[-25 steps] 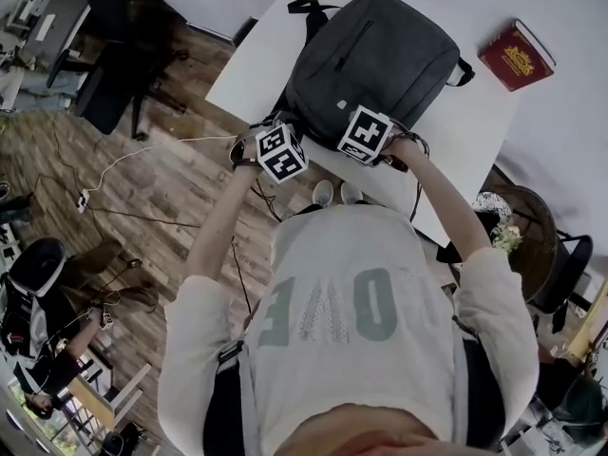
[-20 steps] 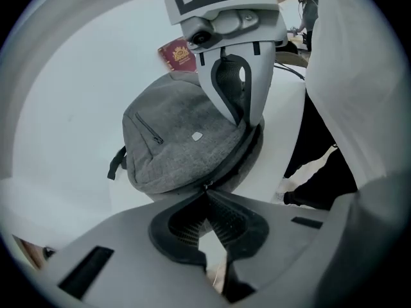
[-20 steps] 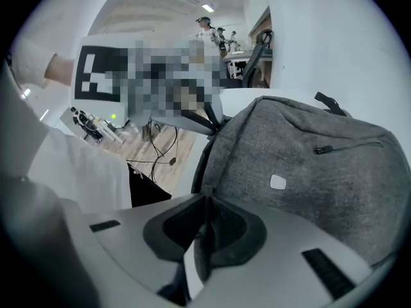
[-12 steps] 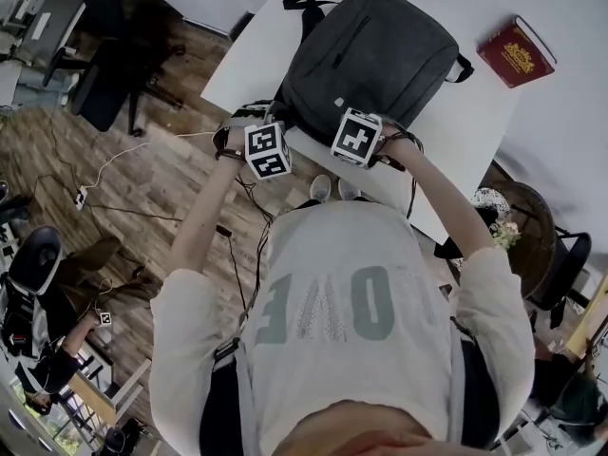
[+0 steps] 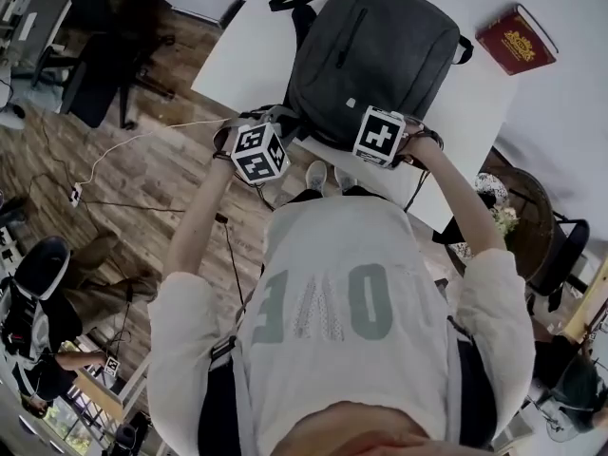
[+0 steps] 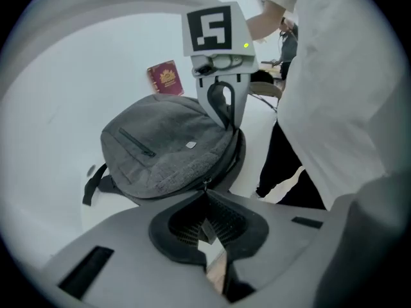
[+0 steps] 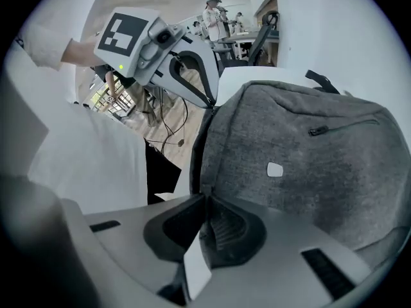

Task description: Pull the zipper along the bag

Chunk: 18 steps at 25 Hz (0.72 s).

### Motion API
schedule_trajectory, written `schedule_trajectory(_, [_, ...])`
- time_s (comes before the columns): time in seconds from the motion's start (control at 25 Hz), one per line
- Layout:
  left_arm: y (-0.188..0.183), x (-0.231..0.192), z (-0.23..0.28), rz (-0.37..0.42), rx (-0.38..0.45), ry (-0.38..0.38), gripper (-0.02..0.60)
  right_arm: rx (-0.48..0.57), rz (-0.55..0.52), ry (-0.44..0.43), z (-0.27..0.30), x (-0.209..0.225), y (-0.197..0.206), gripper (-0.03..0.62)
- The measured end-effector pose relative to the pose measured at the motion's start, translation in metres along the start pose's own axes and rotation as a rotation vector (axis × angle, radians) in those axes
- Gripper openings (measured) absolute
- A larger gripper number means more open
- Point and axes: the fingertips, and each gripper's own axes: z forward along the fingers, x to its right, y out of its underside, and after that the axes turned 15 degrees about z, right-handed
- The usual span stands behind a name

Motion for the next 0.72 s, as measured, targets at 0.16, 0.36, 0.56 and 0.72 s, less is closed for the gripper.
schedule_trajectory(0.16, [-0.021,0.014,0.004,0.073,0.017,0.051,0.028,-0.006,0.044,0.007,-0.003,0.0,0.022,0.044])
schedule_trajectory(0.36, [-0.011,-0.003,0.006,0.237,-0.096,-0.077,0.028,-0.019,0.026,0.121,-0.006,-0.001,0.02,0.044])
schedule_trajectory(0.56, [0.024,-0.023,0.013,0.092,-0.141,-0.121,0.028,-0.023,0.037,0.151,-0.006,-0.002,0.025,0.043])
schedule_trajectory(0.72, [0.049,-0.051,0.023,-0.067,-0.151,-0.163,0.028,-0.027,0.044,0.135,-0.005,-0.003,0.031,0.043])
